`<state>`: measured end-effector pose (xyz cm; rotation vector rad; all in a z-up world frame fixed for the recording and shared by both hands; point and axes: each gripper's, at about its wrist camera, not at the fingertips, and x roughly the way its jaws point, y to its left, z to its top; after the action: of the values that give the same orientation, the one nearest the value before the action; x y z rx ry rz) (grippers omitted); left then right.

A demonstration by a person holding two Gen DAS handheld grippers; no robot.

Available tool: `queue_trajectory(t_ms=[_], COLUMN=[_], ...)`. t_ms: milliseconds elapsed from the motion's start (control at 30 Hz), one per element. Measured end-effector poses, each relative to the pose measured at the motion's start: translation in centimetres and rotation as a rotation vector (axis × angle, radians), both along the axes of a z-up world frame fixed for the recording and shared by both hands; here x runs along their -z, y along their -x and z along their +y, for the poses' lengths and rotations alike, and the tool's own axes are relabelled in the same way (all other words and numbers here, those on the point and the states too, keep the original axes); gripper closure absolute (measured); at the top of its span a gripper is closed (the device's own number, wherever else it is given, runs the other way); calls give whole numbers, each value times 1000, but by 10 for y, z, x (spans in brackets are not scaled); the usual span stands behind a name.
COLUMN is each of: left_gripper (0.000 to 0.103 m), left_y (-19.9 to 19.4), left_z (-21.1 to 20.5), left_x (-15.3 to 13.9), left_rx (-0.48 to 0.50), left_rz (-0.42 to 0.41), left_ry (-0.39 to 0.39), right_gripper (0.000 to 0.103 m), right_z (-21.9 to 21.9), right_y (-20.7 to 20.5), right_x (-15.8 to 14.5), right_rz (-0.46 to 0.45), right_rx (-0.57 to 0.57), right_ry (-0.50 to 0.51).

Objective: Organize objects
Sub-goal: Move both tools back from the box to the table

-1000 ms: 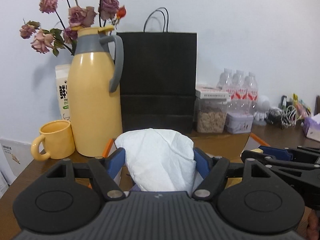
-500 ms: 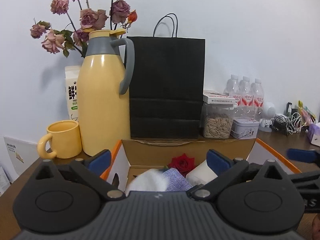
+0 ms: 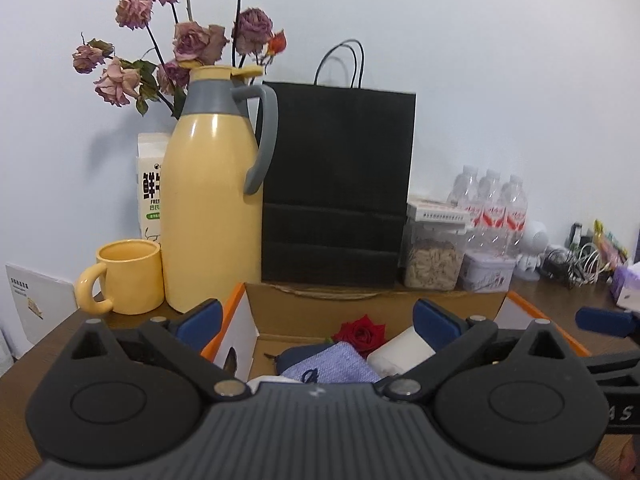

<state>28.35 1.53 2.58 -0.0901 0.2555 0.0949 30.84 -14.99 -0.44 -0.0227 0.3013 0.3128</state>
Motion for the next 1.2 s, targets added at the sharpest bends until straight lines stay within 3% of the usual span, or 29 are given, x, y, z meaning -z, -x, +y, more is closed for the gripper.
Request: queue_trajectory(t_ms=[333, 500, 700, 1000, 1200], left_gripper=[0, 0, 0, 0, 0], left_y=[43, 67, 87, 107, 110], left_z=[5, 5, 15, 33, 37], left_x=[-7, 5, 23, 40, 41], left_rx=[38, 77, 75, 45, 39], left_rz=[-41, -16, 91, 182, 175], left_ry=[20, -7, -12, 30, 45], right_gripper=[0, 0, 0, 0, 0], right_z=[-13, -18, -18, -8, 1], right_y=[35, 61, 83, 100, 99], right_x=[-11, -6, 10, 33, 43], right_rz=[-49, -59, -7, 117, 168], right_rx=[-25, -48, -104, -155, -177], right_ry=[1, 31, 76, 148, 176])
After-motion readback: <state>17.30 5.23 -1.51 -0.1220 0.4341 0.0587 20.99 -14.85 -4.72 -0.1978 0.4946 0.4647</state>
